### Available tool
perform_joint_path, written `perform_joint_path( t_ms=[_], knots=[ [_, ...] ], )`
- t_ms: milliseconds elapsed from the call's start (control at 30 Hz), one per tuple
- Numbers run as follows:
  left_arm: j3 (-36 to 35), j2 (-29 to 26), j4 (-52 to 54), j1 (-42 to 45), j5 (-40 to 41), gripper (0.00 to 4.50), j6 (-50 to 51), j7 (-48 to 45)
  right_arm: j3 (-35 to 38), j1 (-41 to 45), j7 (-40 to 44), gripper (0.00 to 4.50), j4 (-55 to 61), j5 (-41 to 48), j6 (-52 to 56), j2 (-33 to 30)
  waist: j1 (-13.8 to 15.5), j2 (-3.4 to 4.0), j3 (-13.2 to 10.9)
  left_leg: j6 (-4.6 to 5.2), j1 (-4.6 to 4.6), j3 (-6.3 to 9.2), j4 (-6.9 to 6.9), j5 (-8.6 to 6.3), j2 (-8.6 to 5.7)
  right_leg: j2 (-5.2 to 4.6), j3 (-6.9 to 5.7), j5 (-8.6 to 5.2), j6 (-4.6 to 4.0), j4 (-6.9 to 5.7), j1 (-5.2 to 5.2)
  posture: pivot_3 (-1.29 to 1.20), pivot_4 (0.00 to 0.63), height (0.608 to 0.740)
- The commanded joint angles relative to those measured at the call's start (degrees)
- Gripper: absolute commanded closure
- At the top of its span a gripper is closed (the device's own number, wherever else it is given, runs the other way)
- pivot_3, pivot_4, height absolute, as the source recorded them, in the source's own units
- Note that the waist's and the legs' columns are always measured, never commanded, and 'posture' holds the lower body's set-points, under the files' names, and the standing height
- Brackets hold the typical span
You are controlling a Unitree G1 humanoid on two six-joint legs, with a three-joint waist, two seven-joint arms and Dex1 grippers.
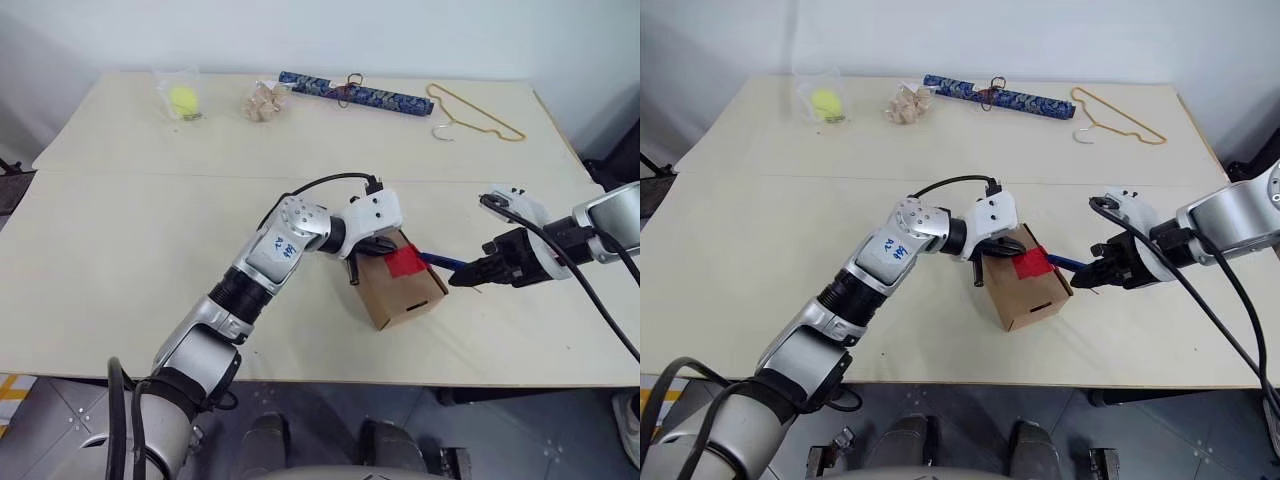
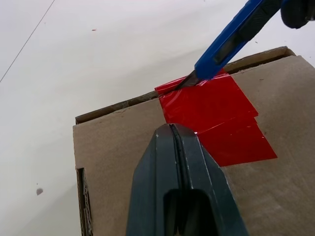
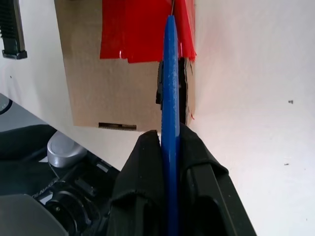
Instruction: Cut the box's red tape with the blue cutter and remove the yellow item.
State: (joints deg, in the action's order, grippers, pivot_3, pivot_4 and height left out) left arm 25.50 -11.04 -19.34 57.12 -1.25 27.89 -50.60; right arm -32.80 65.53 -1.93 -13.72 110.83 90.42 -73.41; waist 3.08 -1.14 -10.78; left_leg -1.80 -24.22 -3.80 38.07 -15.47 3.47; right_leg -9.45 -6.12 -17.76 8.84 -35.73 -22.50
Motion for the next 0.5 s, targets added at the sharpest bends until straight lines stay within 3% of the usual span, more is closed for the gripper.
perform_joint_path(
  t_ms=[33,500],
  knots=[
    [5.31,-0.17,-7.14,-3.93,-4.11,4.5,3.29,-0.86,-1.64,-1.46,3.53,4.41,3.19,2.17,2.08,-2.5,0.07,-0.02,0.1,0.01,0.0,0.0,0.0,-0.02,0.0,0.0,-0.01,0.0,0.0,0.04,0.02,0.0,0.15,0.74],
    [4.83,0.56,-7.56,-3.84,-3.91,4.5,3.19,-0.49,-0.66,-4.82,-2.54,4.41,1.65,2.17,-0.57,-1.95,0.17,-0.07,0.6,0.04,0.03,0.0,0.09,-0.1,0.01,0.0,-0.02,0.0,0.0,0.18,0.11,0.0,0.15,0.74]
  ],
)
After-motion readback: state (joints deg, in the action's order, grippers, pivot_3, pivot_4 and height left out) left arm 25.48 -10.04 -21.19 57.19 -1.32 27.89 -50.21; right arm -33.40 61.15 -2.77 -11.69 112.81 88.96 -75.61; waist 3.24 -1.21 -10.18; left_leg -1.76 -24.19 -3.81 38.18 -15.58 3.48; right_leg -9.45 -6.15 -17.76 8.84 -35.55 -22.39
